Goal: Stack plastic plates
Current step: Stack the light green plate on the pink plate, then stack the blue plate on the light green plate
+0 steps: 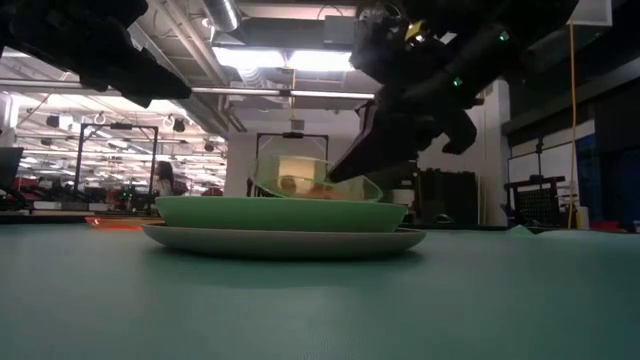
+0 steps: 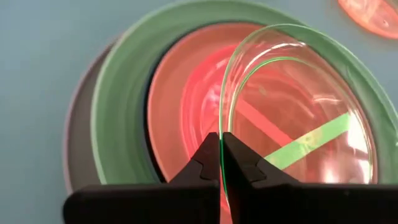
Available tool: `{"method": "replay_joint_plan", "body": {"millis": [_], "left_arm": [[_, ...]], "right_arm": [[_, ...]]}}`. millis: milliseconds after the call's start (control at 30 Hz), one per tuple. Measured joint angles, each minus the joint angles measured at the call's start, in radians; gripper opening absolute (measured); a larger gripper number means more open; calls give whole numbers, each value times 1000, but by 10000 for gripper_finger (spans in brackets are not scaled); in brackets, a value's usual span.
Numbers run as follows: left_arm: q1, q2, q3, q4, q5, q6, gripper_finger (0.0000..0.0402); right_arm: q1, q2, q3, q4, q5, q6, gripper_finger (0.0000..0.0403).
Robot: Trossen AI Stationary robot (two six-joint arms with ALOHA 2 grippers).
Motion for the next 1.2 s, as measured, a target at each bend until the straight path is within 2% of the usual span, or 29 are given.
{"method": "replay_joint_plan", "body": {"millis": [267, 633, 800, 1000, 1200], "left_arm": [[0, 0, 0, -1, 0, 0, 102], [0, 0, 0, 1, 0, 26, 102], [0, 0, 0, 1, 0, 20, 102], [0, 0, 0, 0, 0, 18, 102], [0, 0, 0, -1, 10, 14, 102]], "right_arm": [[0, 0, 0, 42, -27, 3, 10], [0, -23, 0, 47, -8, 25, 121], [-15, -104, 0, -28, 93, 18, 143], [-102, -150, 2, -145, 253, -80, 145], [-273, -122, 0, -173, 257, -198, 145]]}}
